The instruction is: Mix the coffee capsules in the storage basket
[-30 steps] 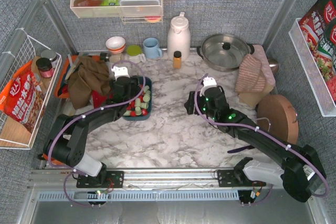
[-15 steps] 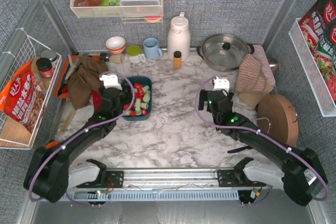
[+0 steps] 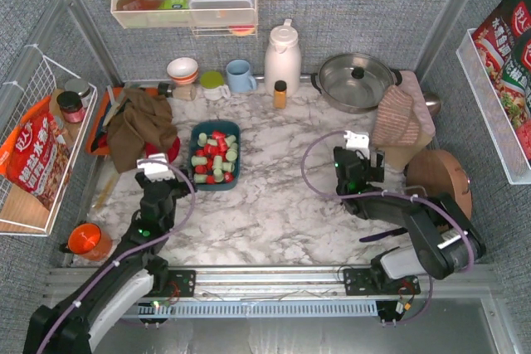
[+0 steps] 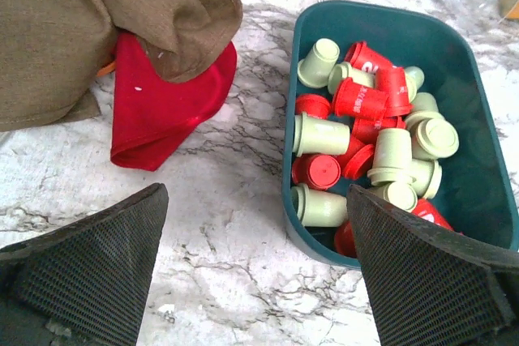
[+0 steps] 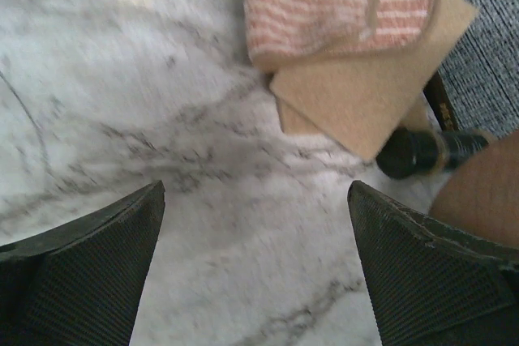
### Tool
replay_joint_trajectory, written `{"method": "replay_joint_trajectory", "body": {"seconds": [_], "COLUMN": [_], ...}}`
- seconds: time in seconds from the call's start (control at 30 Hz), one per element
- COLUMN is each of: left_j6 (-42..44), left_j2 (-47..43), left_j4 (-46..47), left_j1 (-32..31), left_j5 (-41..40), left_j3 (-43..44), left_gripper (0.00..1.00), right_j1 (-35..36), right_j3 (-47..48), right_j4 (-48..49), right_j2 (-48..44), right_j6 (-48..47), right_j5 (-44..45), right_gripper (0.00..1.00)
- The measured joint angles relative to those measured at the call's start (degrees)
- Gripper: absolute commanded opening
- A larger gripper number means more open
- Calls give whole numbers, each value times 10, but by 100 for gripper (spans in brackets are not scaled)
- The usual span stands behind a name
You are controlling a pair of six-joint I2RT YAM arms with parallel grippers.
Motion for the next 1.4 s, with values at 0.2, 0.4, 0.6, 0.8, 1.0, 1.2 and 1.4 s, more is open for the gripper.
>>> {"method": "replay_joint_trajectory", "body": {"seconds": [0.2, 0.4, 0.6, 0.8, 1.0, 1.2, 1.4], "left_j6": [2, 2, 5, 10, 27, 78, 196], "left_j2": [-81, -100, -48, 62, 161, 214, 351], "left_j4": [26, 40, 68, 84, 80, 117, 312], "left_j1": [0, 0, 0, 0, 0, 0, 10], "left_j5": [-25, -35, -38, -38, -57, -126, -184], "left_j3": [-44, -54, -50, -6, 55, 60, -45], "left_gripper": [99, 99, 99, 99, 99, 99, 100], "right_j1": [-22, -66, -98, -135, -194, -183, -181], "right_j3": [54, -30, 23, 67, -12, -14, -12], "right_j4": [7, 126, 121, 49, 116, 142, 138], "right_j2": [36, 74, 65, 74, 81, 81, 79], "right_j6": [10, -32, -31, -21, 11, 23, 23], "right_j5": [1, -33, -137, -227, -315, -327, -325], "right_gripper": [99, 99, 99, 99, 99, 99, 99]}}
